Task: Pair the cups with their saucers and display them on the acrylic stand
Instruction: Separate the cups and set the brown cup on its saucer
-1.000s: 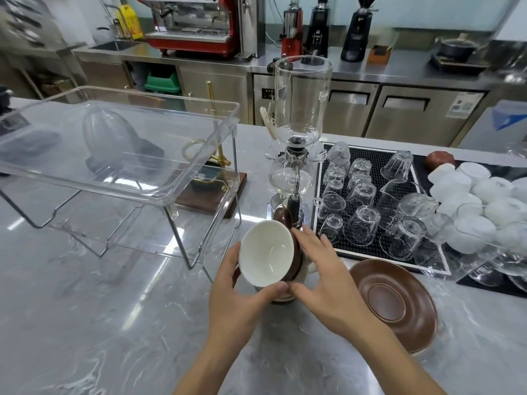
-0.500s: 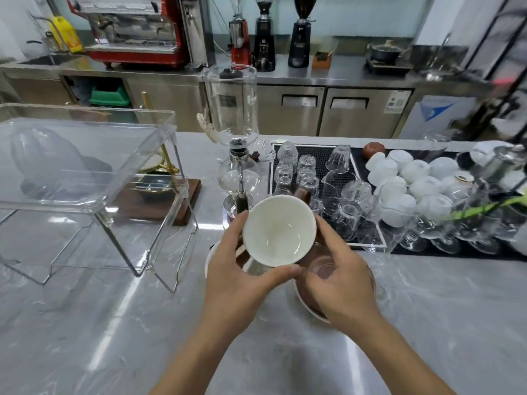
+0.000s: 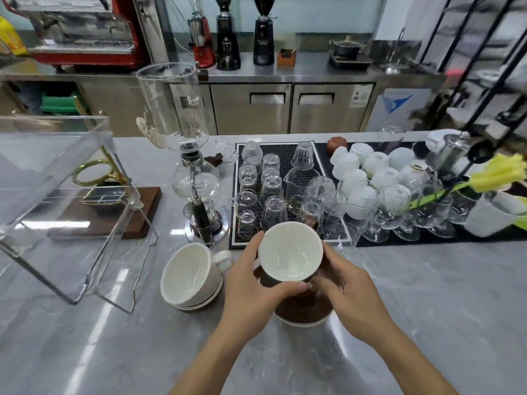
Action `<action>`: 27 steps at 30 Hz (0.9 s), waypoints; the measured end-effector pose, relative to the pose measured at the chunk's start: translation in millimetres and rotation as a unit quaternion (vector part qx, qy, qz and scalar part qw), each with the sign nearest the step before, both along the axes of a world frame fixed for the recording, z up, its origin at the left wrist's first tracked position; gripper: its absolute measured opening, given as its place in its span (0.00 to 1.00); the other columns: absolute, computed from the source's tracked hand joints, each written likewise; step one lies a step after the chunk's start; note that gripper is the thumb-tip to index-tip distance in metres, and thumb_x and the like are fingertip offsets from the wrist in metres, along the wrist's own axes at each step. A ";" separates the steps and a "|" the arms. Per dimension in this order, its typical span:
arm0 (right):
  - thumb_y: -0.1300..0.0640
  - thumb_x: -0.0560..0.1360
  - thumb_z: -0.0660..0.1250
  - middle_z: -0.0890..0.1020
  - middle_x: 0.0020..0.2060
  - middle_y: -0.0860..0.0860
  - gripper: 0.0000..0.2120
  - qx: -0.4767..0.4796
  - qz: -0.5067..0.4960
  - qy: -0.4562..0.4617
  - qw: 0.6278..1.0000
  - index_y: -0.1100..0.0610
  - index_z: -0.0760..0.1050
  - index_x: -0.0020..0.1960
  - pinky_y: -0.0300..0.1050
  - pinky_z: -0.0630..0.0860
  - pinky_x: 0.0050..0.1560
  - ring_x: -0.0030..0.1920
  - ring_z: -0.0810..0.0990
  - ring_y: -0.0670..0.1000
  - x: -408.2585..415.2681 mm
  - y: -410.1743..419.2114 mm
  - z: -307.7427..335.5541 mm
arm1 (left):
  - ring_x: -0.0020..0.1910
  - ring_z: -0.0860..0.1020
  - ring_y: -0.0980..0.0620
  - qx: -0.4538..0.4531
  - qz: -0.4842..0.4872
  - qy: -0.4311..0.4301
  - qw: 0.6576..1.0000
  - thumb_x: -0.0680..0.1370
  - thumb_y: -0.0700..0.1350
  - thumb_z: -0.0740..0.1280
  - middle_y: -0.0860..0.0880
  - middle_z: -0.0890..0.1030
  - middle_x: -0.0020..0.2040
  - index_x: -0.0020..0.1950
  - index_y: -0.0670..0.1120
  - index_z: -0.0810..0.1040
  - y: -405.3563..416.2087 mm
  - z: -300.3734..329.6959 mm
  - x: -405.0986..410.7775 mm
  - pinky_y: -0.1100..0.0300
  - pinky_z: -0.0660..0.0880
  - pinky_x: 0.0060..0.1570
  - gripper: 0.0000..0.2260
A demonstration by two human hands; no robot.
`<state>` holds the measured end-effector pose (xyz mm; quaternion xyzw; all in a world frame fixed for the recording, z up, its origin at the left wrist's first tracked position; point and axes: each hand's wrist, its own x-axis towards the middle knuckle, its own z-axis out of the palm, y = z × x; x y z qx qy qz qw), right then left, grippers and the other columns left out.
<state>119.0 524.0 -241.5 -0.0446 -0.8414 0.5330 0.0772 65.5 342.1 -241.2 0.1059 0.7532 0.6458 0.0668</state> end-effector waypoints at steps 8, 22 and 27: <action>0.60 0.75 0.68 0.80 0.62 0.32 0.30 0.009 -0.016 0.000 1.000 0.34 0.70 0.70 0.31 0.73 0.63 0.64 0.77 0.37 3.0 12.5 -22.6 | 0.63 0.74 0.71 -0.055 -0.024 0.032 0.998 0.56 0.56 0.82 0.77 0.76 0.61 0.61 0.77 0.70 8.5 -22.2 -6.9 0.69 0.73 0.61 0.39; 0.64 0.75 0.72 0.72 0.64 0.24 0.31 0.038 -0.036 -0.014 0.999 0.41 0.69 0.71 0.19 0.61 0.64 0.67 0.67 0.25 11.6 23.6 -36.0 | 0.62 0.77 0.65 -0.083 -0.068 0.081 0.991 0.60 0.49 0.83 0.67 0.80 0.61 0.64 0.71 0.72 17.7 -30.1 -8.8 0.76 0.69 0.55 0.38; 0.63 0.75 0.71 0.75 0.64 0.27 0.30 0.041 -0.030 -0.015 0.999 0.34 0.68 0.67 0.20 0.64 0.63 0.66 0.70 0.29 14.4 23.9 -36.7 | 0.65 0.76 0.65 -0.097 -0.077 0.100 0.987 0.62 0.50 0.83 0.67 0.79 0.64 0.66 0.71 0.71 16.3 -27.2 -6.5 0.76 0.68 0.57 0.38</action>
